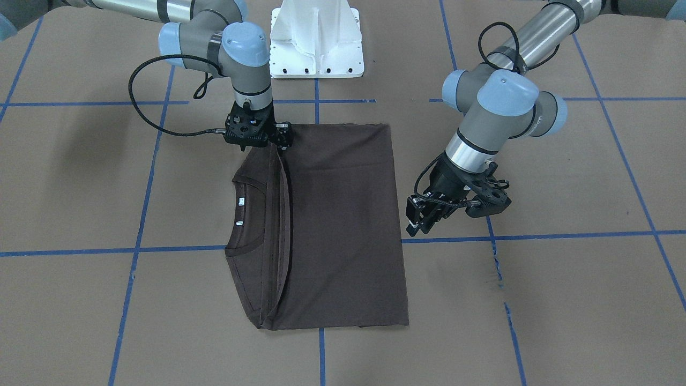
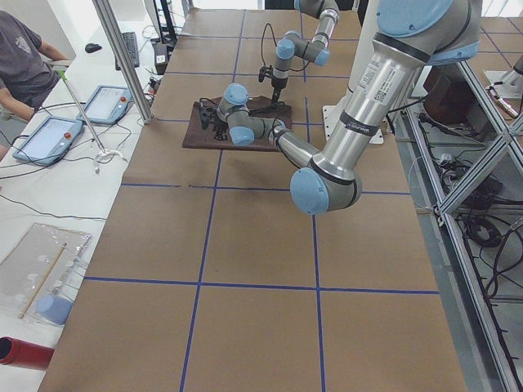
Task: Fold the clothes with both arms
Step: 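Move the right gripper to the shirt corner nearest the robot while the left withdraws, then move the left gripper to the near edge and grasp both near corners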
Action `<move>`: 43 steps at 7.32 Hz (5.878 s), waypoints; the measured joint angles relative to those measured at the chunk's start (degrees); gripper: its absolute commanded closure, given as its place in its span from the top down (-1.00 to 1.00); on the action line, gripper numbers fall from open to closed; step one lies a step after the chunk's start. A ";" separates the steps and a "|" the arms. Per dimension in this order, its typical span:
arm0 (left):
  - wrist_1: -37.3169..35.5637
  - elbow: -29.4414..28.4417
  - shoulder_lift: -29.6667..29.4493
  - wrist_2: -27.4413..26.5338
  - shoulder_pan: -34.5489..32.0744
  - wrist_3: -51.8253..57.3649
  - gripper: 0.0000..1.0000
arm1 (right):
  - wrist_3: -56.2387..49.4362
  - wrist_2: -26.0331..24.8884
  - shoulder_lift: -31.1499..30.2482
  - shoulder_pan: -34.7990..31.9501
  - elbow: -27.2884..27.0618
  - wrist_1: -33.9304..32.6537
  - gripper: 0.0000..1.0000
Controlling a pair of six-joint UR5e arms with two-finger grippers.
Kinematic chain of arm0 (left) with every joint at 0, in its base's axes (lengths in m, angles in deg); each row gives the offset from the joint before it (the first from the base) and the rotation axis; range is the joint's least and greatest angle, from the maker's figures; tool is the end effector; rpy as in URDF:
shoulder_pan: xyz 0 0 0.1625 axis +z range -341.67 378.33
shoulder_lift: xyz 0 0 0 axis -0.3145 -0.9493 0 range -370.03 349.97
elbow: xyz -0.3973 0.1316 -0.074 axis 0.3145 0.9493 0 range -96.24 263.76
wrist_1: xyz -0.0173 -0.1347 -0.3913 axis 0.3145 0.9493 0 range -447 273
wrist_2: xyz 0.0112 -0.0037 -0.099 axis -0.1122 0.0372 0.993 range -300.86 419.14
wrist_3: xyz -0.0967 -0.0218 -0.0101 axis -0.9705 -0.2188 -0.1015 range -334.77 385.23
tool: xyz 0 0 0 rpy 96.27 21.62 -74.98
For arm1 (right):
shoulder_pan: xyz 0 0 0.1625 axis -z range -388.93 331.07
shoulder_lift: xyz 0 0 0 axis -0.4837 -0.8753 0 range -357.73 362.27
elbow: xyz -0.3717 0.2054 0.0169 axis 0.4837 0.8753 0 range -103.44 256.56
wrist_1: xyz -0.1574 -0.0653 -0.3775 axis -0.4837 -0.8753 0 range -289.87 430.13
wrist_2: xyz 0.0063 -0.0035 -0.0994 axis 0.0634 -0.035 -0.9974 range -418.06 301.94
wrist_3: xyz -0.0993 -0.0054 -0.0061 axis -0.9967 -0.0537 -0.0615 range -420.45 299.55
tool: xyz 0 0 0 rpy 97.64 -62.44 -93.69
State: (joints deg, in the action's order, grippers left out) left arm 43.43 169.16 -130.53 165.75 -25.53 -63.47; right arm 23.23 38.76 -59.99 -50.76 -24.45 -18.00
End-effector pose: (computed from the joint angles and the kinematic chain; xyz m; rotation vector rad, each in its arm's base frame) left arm 0.4292 -0.5578 0.3044 0.2064 1.1715 -0.4869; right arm -0.5523 -0.3522 0.3035 0.0619 -0.7158 0.2169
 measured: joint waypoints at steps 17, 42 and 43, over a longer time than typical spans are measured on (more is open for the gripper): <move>-1.93 2.99 0.44 -0.06 -0.09 -0.16 -0.15 | 37.90 -4.78 -1.66 7.50 -3.38 4.01 -0.10; -15.47 24.13 15.61 -22.14 34.54 -29.77 -1.00 | 37.35 -3.85 -6.38 7.16 -10.50 4.33 -1.00; -15.47 24.12 15.48 -22.13 34.54 -29.77 -1.00 | 37.35 -3.89 -6.40 7.12 -10.48 4.30 -1.00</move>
State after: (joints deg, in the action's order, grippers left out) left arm 27.96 193.28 -115.06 143.62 9.01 -93.24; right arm 60.58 34.88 -66.40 -43.64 -34.93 -13.70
